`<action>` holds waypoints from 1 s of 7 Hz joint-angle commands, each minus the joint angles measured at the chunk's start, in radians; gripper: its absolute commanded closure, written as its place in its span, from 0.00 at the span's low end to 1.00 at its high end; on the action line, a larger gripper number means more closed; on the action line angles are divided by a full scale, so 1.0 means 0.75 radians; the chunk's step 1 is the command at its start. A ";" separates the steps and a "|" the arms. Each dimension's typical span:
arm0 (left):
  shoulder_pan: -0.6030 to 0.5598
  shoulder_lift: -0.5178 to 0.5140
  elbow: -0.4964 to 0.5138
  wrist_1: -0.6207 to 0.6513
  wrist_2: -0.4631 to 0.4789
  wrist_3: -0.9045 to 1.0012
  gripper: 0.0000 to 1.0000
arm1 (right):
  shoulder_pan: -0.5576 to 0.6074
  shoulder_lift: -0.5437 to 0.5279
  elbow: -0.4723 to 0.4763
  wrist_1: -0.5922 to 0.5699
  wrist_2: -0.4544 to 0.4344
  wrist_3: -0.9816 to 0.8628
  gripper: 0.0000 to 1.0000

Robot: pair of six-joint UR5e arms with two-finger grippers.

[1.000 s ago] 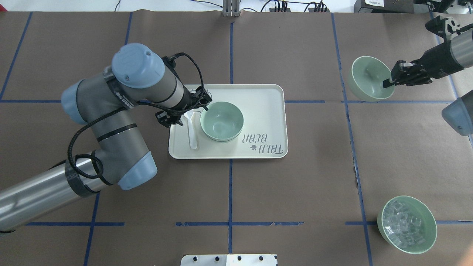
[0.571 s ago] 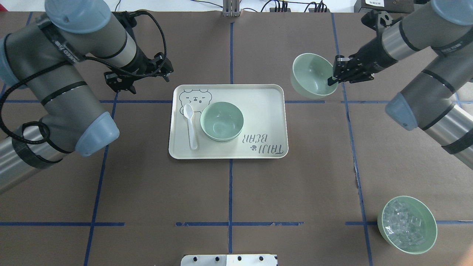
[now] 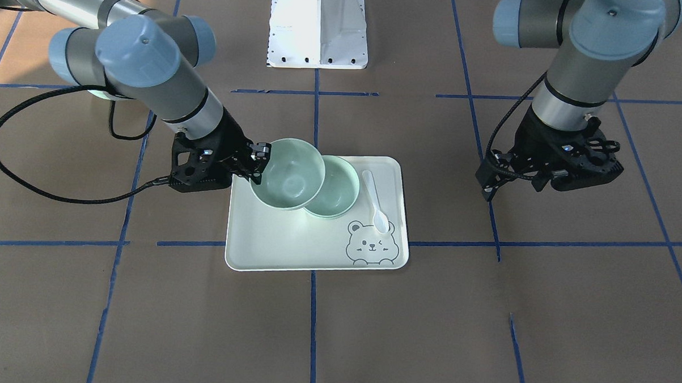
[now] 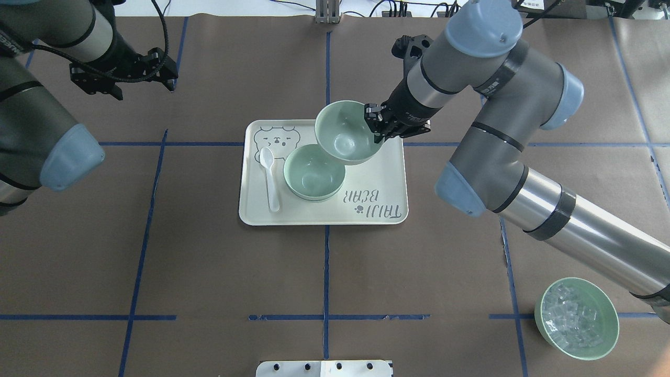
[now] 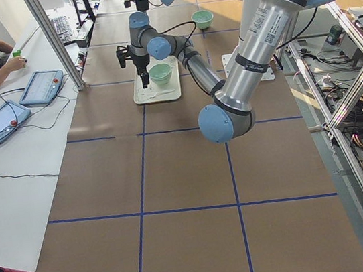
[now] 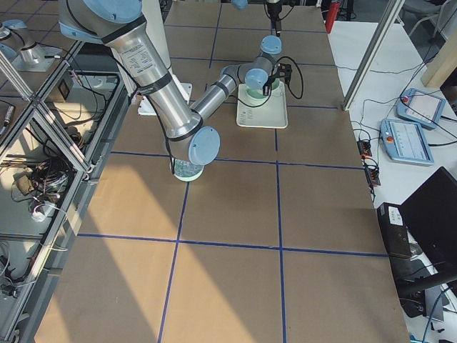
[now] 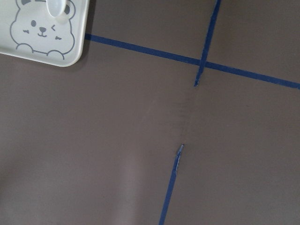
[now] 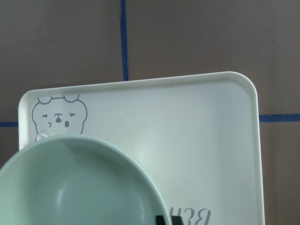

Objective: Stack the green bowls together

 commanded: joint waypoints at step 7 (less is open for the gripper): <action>-0.055 0.039 0.000 -0.003 -0.003 0.092 0.00 | -0.140 0.118 -0.128 -0.010 -0.146 0.026 0.00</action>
